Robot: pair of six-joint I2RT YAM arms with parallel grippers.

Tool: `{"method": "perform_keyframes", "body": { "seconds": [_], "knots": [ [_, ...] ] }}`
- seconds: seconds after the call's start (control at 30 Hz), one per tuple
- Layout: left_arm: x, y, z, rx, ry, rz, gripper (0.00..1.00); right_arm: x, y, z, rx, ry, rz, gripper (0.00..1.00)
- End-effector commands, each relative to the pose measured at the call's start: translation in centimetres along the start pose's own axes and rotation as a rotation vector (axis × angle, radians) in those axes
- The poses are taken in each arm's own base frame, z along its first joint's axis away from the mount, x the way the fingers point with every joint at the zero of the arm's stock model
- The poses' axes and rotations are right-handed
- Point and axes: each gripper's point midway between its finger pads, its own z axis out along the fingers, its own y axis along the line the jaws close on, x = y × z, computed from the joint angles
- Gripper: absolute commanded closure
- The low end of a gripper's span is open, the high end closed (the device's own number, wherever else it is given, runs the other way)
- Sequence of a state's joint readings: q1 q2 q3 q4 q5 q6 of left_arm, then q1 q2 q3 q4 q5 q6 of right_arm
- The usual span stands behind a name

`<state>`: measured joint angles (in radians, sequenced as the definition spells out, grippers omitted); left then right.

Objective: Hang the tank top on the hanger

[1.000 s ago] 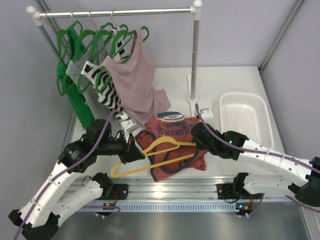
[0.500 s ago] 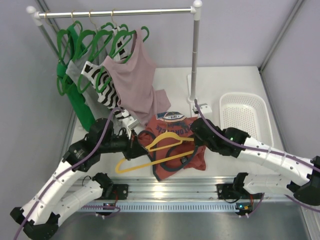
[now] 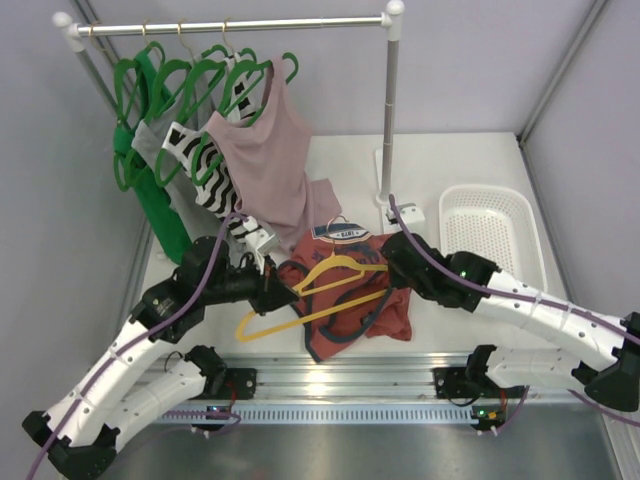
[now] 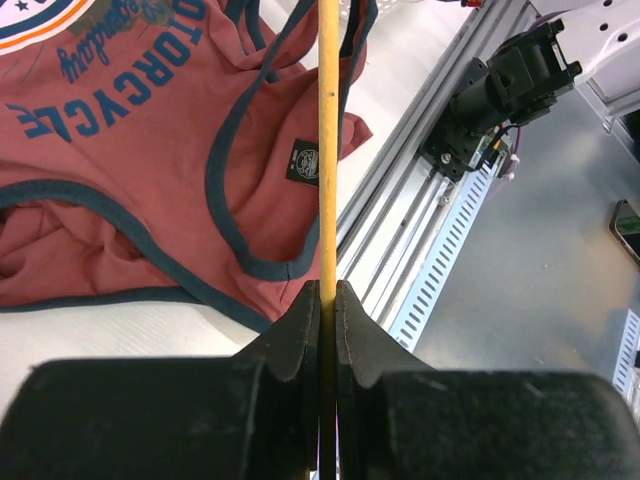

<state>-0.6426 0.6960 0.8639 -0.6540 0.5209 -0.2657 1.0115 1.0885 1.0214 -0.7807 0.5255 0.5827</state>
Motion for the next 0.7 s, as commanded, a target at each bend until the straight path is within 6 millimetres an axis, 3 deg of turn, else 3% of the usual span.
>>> {"method": "perform_keyframes", "body": {
  "seconds": [0.0, 0.67],
  "knots": [
    [-2.7, -0.8, 0.6, 0.044, -0.110, 0.049, 1.00, -2.5, 0.7, -0.7, -0.026, -0.056, 0.030, 1.00],
    [-1.3, -1.7, 2.5, 0.132, -0.087, 0.033, 1.00, -4.5, 0.6, -0.9, -0.030, -0.083, 0.036, 1.00]
  ]
}}
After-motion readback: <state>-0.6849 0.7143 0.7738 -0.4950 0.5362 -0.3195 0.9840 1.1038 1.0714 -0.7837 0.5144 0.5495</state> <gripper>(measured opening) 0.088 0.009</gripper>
